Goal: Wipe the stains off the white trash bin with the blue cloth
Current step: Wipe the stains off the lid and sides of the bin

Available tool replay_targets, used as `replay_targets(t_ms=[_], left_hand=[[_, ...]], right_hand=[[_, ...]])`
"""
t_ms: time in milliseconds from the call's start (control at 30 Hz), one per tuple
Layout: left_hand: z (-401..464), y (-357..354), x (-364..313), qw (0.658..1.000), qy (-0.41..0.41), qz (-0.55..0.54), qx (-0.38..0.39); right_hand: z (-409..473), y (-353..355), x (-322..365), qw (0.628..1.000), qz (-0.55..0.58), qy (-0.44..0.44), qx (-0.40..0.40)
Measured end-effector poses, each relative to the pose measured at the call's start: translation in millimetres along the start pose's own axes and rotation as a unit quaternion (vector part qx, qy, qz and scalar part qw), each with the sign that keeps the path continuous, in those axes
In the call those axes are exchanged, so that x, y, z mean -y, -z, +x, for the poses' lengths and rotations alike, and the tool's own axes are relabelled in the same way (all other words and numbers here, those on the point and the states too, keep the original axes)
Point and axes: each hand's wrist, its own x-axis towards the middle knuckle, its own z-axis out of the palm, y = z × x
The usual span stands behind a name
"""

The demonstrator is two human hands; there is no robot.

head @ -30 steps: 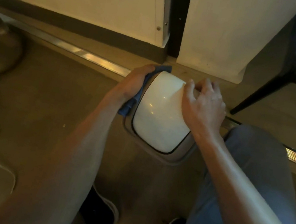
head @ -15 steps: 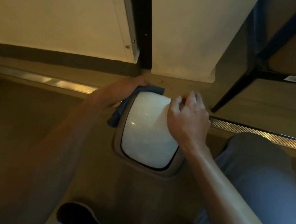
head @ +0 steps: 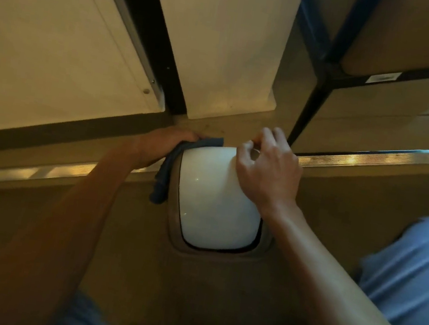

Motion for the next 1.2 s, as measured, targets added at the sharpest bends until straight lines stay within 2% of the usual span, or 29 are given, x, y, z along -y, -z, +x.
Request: replay_targets(t_ms=[133, 233, 467, 533, 600, 733, 800, 933, 1000, 1100, 1200], left_hand=[[19, 1, -18, 0.995, -0.003, 0.089, 0.053], [28, -1, -28, 0.99, -0.023, 0.11, 0.082], [24, -13, -19, 0.994, -0.052, 0.086, 0.044], [23, -16, -22, 0.994, -0.06, 0.082, 0.034], [21, -18, -21, 0.992, -0.075, 0.093, 0.028], [18, -25, -20, 0.989, -0.092, 0.118, 0.019], [14, -27, -22, 0.988, -0.103, 0.115, -0.002], [6, -31, -19, 0.978, -0.178, 0.086, -0.071], [-2, -32, -14, 0.972, -0.207, 0.075, -0.079], [-4, -27, -14, 0.98, -0.189, 0.05, -0.026], [11, -27, -36, 0.986, -0.14, 0.086, 0.035]], right_hand=[[-2, -1, 0, 0.999, -0.036, 0.005, -0.03], [-3, -2, -1, 0.997, -0.059, 0.0, -0.052], [-8, -6, 5, 0.989, -0.105, -0.039, -0.096], [-12, -6, 4, 0.993, -0.055, -0.044, -0.09], [-22, -2, -4, 0.994, 0.054, -0.049, -0.08], [-51, 6, -26, 0.972, 0.222, -0.073, -0.033], [-56, 5, -31, 0.968, 0.241, -0.069, -0.02], [-58, -3, -34, 0.969, 0.233, -0.061, -0.056], [-60, -6, -34, 0.969, 0.224, -0.067, -0.075], [-61, -7, -33, 0.97, 0.207, -0.072, -0.105], [-60, -7, -30, 0.973, 0.189, -0.074, -0.106]])
